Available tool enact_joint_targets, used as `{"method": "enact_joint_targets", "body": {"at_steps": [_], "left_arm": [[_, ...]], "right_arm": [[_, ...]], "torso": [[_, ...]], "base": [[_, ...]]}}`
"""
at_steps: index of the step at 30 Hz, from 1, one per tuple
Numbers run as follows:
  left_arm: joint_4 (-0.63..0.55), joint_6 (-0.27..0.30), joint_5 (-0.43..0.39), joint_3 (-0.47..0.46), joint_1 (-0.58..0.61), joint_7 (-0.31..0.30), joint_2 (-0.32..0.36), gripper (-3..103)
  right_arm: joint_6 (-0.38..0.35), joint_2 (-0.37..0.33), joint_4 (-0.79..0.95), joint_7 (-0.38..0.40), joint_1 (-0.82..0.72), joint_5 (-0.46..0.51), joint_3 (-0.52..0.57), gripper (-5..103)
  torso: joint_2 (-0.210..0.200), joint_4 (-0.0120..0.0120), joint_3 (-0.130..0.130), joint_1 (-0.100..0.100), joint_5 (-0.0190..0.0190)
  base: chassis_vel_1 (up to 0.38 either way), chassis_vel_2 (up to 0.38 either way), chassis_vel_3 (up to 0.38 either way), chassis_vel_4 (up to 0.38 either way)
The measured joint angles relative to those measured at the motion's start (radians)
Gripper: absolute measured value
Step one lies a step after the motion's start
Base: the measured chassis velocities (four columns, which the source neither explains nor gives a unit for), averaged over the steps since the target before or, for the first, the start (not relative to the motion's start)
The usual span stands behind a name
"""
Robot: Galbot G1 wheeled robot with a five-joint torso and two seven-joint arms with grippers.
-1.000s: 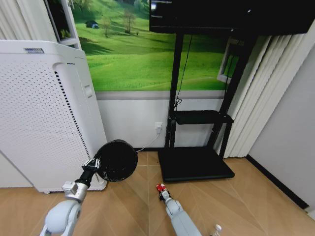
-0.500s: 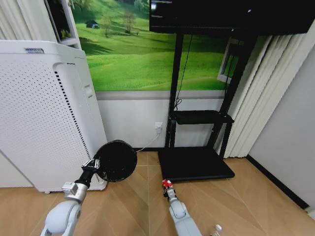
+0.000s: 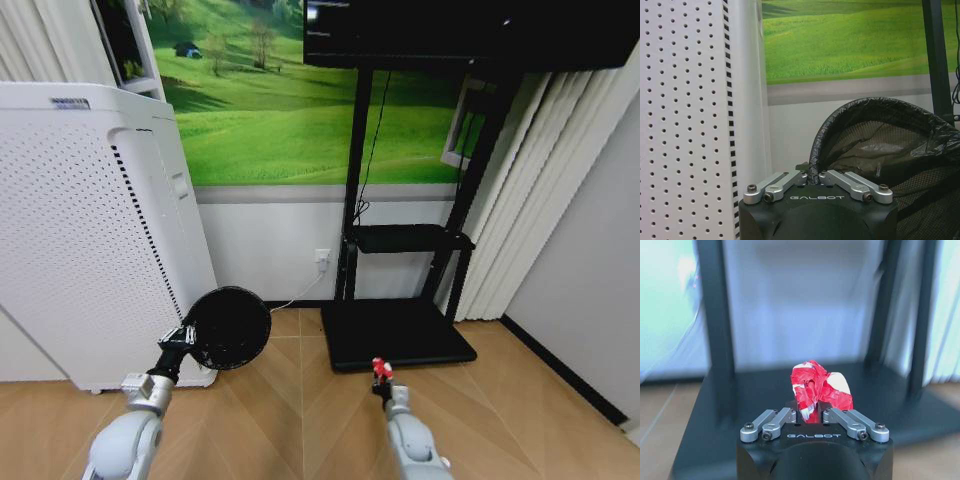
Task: Pick up the trash bin and place the garbage on the floor into it.
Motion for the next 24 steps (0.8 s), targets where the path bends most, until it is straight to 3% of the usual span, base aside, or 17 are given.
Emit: {"method": "enact_joint_targets", "body": {"at_steps": [3, 11, 24], "left_arm": [[0.002, 0.0, 0.011, 0.014, 0.001, 0.002, -0.005, 3], [-0.001, 0.002, 0.017, 0.017, 0.013, 0.003, 0.0, 3], [-0.011, 0.004, 0.031, 0.012, 0.025, 0.002, -0.013, 3]], "right_arm": [[0.041, 0.009, 0.071, 0.014, -0.003, 0.02, 0.027, 19], [0.048, 0.006, 0.212, -0.007, -0.085, 0.038, -0.001, 18], [0.059, 0.02, 0.231, -0.014, -0.143, 0.043, -0.084, 18]], "torso": [[0.0, 0.0, 0.0, 0.0, -0.0003], [0.0, 0.0, 0.0, 0.0, 0.0], [0.0, 0.0001, 0.0, 0.0, -0.0002]], "base": [[0.0, 0.0, 0.0, 0.0], [0.0, 0.0, 0.0, 0.0], [0.088, -0.081, -0.086, 0.092]]}}
